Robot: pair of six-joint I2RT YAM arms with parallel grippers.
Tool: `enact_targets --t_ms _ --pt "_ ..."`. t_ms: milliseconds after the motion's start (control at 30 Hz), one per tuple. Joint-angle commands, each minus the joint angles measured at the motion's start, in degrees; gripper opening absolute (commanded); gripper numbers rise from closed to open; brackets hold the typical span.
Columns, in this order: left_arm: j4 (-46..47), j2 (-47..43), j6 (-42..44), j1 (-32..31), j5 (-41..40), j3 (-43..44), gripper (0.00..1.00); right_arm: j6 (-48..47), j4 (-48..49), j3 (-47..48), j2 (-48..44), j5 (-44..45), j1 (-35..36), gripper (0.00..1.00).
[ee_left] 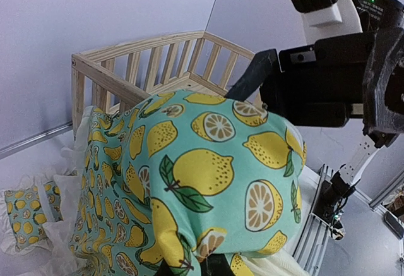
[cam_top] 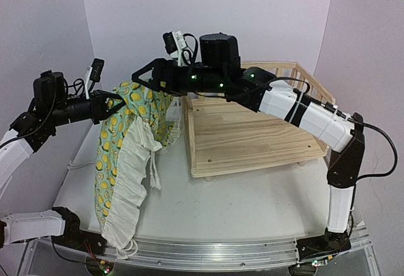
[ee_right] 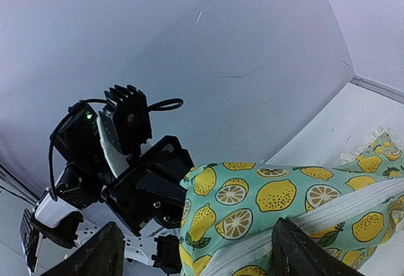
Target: Set up the pet bed
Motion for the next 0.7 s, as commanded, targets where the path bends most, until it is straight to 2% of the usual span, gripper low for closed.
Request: enact_targets --t_ms 0,167,300,433,567,667 --pt "6.3 -2.7 -0.7 -0.2 1.2 0.9 0.00 1.6 3.0 -2.1 -4.6 11.7 2.2 0.83" --pt "6.3 -3.5 -1.0 -0.2 0.2 0.5 0.00 6.4 2.5 -12.2 -13.3 18.8 2.3 0.97" --pt "6.4 -2.7 -1.4 -0.2 1.5 1.4 0.00 13.5 2.8 -17.0 -15.3 19.4 2.2 0.98" --pt "7.0 -1.7 -2.5 -0.3 3.8 2.1 0.00 18.9 6.4 -12.0 -10.3 13.5 2.3 0.98" --pt "7.2 -1.9 -3.0 -0.9 4.9 2.2 0.00 22.8 6.7 -4.4 -4.2 11.2 2.5 0.98" --pt "7.3 -2.7 -3.4 -1.1 5.0 1.9 0.00 24.0 7.1 0.1 -0.5 10.8 3.2 0.90"
